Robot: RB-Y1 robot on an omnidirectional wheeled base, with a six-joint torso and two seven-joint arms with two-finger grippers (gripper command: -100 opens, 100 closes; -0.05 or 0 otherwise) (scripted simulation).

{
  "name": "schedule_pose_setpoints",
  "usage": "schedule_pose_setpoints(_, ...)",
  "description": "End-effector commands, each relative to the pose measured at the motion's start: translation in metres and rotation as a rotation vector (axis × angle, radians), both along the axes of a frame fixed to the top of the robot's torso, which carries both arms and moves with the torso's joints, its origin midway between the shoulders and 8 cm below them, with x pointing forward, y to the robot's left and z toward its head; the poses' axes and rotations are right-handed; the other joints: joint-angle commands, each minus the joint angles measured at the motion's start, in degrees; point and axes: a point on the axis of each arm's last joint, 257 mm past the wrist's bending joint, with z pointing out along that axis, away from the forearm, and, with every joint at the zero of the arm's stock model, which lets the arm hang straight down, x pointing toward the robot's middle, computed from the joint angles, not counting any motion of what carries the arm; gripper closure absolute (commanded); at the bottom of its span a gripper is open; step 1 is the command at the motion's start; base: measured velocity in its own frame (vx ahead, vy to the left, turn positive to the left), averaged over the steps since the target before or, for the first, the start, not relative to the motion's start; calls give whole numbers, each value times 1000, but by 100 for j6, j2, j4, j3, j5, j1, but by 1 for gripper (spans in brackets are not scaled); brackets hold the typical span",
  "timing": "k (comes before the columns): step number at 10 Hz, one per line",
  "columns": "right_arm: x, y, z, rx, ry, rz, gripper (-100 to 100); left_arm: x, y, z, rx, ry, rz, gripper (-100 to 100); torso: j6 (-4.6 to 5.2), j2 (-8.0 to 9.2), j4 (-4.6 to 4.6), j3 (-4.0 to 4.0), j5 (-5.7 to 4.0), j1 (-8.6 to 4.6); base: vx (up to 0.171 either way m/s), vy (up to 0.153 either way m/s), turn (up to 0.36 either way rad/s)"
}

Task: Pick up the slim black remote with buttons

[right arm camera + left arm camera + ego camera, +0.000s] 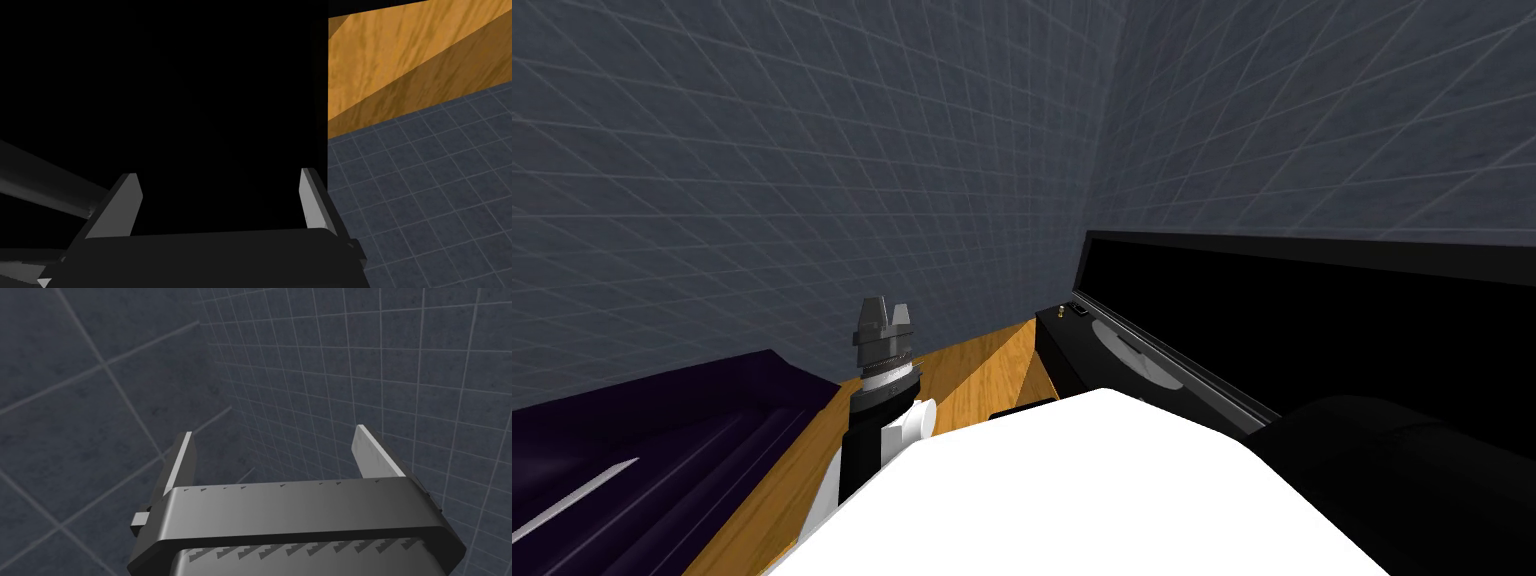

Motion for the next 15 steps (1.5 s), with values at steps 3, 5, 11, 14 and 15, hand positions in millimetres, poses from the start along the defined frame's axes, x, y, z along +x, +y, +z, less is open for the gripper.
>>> schedule_pose_setpoints(3, -13, -24, -2, -62, 43, 26, -100, 0, 0, 0, 0, 0, 0, 0, 1, -4, -1, -2, 2, 14, -1, -15, 35)
schedule_pose_setpoints(5, -23, -41, -2, -109, 78, 48, -100, 0, 0, 0, 0, 0, 0, 0, -4, -3, 0, -2, -2, -13, -12, -80, 154)
schedule_pose_setpoints(11, -47, -60, -13, -203, 180, 147, -100, 0, 0, 0, 0, 0, 0, 0, 0, -5, -1, -3, -6, -16, -7, -77, 94)
schedule_pose_setpoints(14, -48, -60, -14, -206, 185, 151, -100, 0, 0, 0, 0, 0, 0, 0, 1, -6, -1, -3, -2, 3, -2, -29, 26)
schedule_pose_setpoints(15, -48, -60, -14, -205, 186, 153, 0, 0, 0, 0, 0, 0, 0, 0, 2, -6, -1, -4, 0, 10, 0, 0, 0)
